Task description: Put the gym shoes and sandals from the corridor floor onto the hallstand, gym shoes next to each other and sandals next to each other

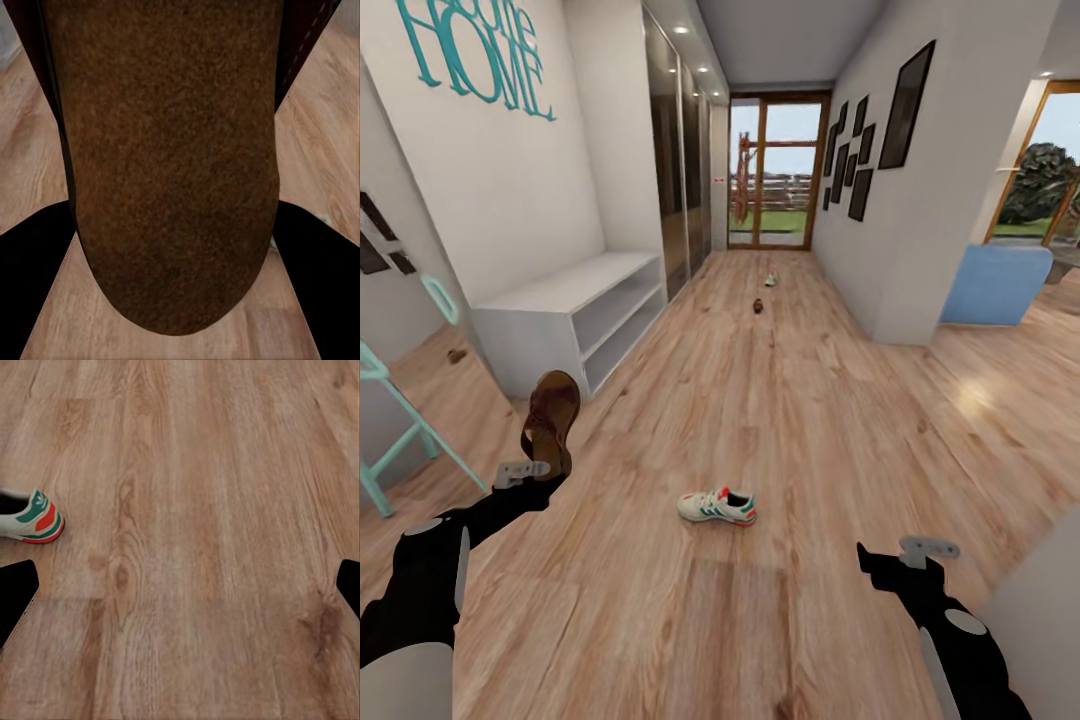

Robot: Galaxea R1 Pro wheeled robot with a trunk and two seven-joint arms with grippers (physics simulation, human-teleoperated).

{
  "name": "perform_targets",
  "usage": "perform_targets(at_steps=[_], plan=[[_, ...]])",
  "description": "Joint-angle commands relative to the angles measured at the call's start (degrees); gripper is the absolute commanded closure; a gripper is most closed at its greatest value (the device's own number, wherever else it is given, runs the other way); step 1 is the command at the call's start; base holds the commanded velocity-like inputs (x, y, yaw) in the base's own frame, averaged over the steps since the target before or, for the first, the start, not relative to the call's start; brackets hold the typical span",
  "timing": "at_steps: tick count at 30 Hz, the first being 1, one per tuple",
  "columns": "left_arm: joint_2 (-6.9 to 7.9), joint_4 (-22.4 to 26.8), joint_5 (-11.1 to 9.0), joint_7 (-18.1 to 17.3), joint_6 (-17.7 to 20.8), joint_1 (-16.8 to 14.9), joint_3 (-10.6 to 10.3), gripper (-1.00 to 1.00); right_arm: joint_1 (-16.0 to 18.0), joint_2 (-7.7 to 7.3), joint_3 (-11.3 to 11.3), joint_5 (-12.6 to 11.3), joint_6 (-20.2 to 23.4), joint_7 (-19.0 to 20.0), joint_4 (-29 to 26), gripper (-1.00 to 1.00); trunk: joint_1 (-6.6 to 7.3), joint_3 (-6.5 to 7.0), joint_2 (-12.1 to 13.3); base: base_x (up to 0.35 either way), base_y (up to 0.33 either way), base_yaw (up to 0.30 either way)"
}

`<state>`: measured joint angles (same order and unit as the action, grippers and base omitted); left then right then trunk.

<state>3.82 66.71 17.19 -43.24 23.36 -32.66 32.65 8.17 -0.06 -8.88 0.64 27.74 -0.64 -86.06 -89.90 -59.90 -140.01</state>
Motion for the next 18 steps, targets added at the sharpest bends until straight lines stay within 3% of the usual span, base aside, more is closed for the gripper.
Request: perform_targets(at_steps=[1,14,18], plan=[[-0.04,0.1,0.2,-0.4,0.4,-0.1,0.1,1.00,0.0,0.00,0.0,0.1,0.3,-0.1,-0.1,-1.00,-0.02,-0.05,0.0,0.298,-0.256,0.293],[-0.04,0.1,0.2,-0.4,0.4,0.0,0.1,1.00,0.0,0.01,0.0,0.1,0.3,-0.1,-0.1,-1.00,-0.02,0.20,0.0,0.280,-0.266,0.293],[-0.10,0.1,0.2,-0.4,0.3,-0.1,0.1,1.00,0.0,0.02,0.0,0.1,0.3,-0.1,-0.1,-1.00,-0.02,0.31,0.0,0.078,-0.082,0.293]])
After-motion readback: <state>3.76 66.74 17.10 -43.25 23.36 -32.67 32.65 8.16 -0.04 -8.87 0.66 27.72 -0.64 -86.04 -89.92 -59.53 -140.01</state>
